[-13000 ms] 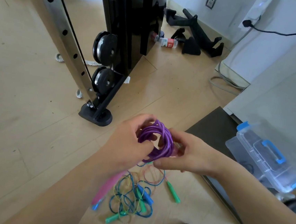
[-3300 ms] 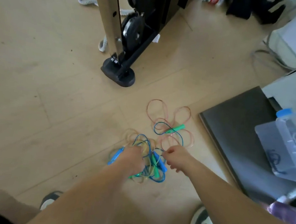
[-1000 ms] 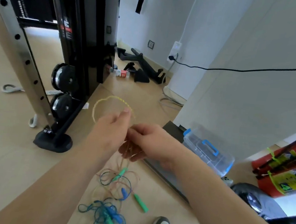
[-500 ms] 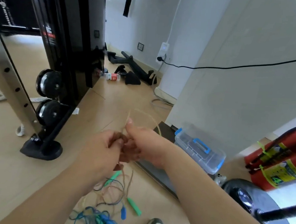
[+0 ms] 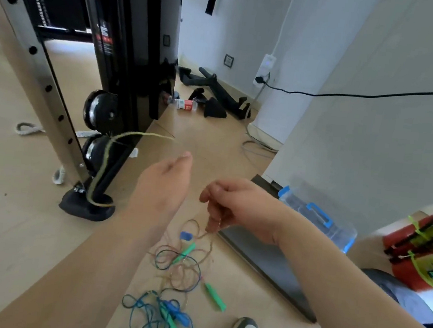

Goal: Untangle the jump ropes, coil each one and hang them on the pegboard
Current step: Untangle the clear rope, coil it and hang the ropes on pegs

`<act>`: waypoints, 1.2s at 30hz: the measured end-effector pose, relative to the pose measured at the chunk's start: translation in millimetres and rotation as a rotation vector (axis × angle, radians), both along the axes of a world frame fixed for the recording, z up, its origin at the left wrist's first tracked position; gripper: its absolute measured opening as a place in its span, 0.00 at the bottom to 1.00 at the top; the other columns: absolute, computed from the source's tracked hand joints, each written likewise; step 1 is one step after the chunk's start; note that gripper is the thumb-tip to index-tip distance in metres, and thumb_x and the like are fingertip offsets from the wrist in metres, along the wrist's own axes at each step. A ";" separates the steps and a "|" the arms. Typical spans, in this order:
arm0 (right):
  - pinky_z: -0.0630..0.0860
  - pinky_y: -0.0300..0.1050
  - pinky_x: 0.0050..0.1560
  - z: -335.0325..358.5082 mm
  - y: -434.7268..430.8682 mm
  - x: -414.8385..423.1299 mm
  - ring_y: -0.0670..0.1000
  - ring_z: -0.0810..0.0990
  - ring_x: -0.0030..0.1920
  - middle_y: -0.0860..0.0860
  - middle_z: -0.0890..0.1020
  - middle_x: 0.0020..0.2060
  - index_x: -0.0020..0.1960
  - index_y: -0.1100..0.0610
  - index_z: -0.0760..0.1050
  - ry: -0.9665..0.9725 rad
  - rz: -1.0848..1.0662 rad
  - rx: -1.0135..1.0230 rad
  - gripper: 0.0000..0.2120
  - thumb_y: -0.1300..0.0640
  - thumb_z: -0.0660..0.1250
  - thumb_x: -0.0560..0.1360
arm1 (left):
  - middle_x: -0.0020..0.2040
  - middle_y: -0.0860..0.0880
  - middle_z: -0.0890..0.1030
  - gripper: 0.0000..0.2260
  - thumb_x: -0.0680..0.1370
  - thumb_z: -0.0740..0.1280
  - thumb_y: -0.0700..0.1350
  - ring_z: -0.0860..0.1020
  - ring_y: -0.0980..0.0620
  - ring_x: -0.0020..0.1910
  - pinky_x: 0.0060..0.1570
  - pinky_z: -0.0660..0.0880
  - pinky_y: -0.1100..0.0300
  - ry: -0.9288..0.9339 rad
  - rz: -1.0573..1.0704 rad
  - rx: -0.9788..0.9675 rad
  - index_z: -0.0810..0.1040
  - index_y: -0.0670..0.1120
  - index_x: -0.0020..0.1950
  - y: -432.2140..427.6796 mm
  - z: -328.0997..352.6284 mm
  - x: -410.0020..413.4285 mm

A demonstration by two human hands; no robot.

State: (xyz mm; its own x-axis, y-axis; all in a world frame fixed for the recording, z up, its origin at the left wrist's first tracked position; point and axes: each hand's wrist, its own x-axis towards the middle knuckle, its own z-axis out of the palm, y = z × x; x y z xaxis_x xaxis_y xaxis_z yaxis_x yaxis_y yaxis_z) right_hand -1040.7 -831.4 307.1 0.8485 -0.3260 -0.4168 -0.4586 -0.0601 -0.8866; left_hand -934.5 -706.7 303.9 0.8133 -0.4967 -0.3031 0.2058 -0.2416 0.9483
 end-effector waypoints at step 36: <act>0.72 0.49 0.36 10.9 30.7 9.9 0.49 0.67 0.28 0.48 0.69 0.27 0.46 0.53 0.84 -0.178 -0.063 -0.221 0.17 0.47 0.62 0.85 | 0.46 0.47 0.86 0.07 0.82 0.67 0.48 0.85 0.54 0.36 0.29 0.78 0.63 -0.111 -0.198 0.119 0.82 0.47 0.51 63.0 1.9 -4.8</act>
